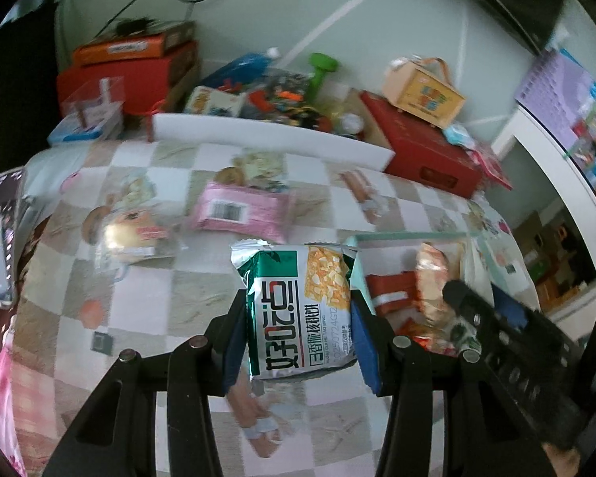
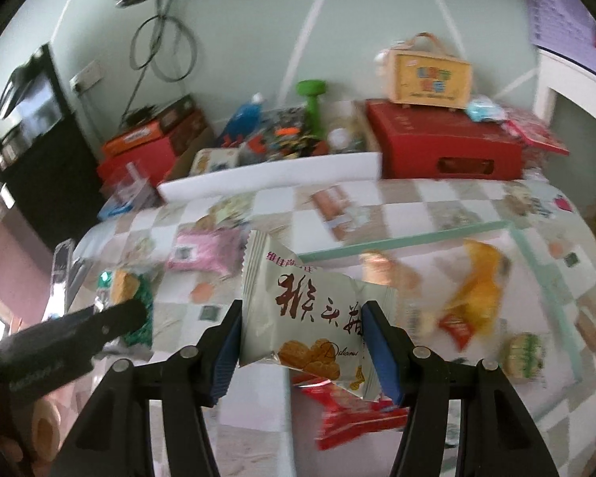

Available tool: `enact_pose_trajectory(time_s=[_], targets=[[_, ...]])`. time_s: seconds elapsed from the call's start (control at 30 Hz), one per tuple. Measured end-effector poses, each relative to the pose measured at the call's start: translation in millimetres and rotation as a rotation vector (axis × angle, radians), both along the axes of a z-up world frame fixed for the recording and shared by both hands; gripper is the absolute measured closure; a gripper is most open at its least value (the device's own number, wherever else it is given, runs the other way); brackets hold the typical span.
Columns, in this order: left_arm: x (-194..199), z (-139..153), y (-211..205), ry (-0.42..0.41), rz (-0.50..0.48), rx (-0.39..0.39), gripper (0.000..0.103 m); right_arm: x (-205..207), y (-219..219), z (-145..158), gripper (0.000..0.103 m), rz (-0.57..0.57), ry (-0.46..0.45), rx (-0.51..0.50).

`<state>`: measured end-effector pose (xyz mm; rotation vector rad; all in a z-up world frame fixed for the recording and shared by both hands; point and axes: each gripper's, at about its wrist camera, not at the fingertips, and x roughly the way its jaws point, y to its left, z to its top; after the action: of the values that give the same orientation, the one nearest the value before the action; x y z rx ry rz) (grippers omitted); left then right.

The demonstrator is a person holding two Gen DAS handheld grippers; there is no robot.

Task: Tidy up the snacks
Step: 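Lift and carry the biscuit pack and white pack over the tray with both tools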

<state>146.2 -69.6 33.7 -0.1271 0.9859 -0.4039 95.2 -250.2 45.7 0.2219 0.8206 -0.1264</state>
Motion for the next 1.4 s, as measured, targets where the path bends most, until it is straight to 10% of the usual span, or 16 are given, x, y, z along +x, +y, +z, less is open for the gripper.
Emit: enact_pose_trajectory(time_s=[0.53, 1.4], targets=[[-14, -10, -79, -0.015, -0.184, 0.021, 0.053, -33, -106, -5, 0.041, -0.264, 0.032, 0.031], [24, -58, -159, 0.090, -0.264, 0.061, 0.053, -26, -134, -51, 0.039, -0.307, 0.171, 0.102]])
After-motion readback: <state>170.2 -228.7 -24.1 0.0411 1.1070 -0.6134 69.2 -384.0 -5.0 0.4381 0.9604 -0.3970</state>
